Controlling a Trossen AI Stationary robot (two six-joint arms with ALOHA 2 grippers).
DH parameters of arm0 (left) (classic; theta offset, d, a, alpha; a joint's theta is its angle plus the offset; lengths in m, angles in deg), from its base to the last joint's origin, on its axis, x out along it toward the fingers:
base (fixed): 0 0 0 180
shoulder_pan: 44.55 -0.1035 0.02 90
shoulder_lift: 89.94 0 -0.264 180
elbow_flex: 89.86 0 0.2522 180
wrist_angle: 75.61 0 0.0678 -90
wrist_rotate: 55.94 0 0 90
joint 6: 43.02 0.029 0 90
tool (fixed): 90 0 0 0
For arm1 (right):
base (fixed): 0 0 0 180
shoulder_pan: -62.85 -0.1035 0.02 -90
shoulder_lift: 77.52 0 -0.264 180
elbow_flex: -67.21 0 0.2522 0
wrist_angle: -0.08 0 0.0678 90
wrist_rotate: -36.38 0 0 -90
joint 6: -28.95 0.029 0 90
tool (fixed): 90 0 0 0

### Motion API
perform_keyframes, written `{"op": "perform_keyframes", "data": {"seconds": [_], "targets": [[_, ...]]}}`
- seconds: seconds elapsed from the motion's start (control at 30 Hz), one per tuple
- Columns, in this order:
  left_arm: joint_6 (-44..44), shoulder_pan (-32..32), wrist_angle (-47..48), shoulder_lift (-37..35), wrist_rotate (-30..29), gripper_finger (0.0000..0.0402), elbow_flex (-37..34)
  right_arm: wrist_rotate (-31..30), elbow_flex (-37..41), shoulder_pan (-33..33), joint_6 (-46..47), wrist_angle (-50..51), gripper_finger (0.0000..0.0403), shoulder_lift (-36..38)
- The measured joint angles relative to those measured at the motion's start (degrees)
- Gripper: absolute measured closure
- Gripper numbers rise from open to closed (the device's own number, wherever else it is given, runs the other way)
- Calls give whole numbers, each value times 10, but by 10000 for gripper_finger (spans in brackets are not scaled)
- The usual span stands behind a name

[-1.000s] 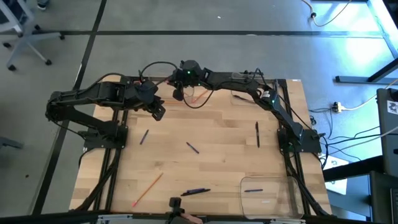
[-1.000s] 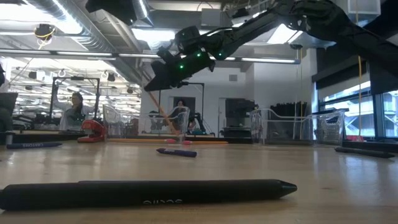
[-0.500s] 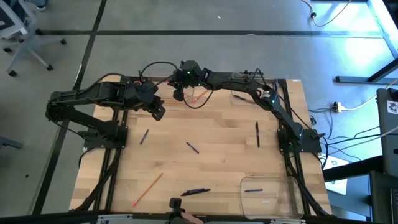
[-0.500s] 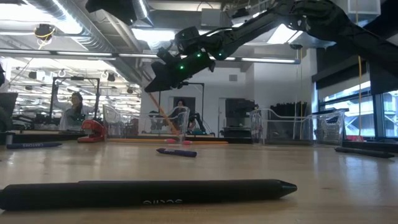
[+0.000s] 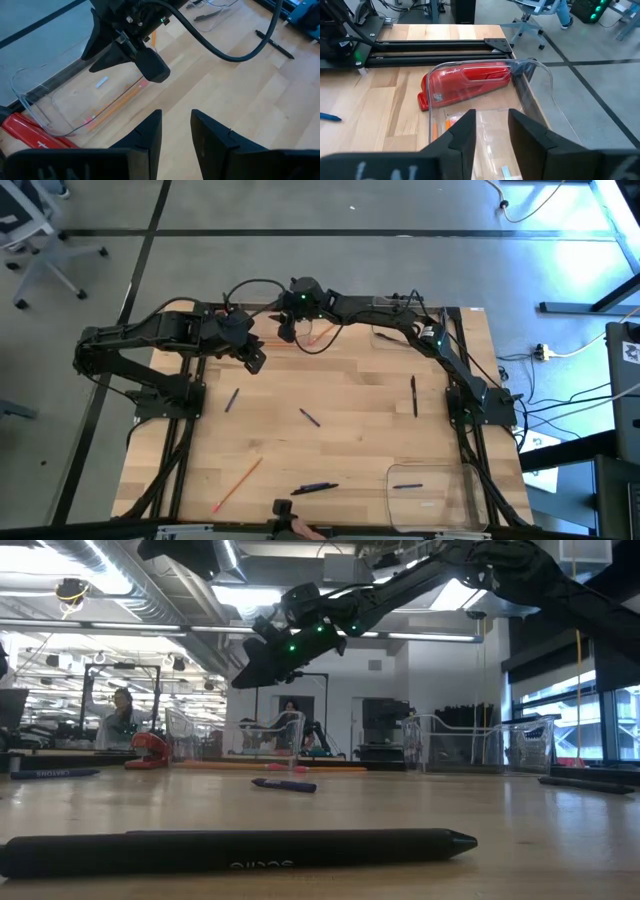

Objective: Sort crayons/erasers/pens/pencils in bins
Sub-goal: Put the yellow pencil into the top left transparent bin, then put the blue crayon into the bottom transparent bin

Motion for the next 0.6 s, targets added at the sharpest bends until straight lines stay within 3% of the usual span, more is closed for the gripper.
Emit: {"op": "perform_keyframes", "data": {"seconds": [0.3, 0.6], "targets": [[-39, 0, 58, 0, 1, 305, 0, 0, -3, -1, 35, 71, 277, 50], [-164, 21, 163, 0, 3, 305, 0, 15, -3, -21, 14, 315, 297, 129]]}}
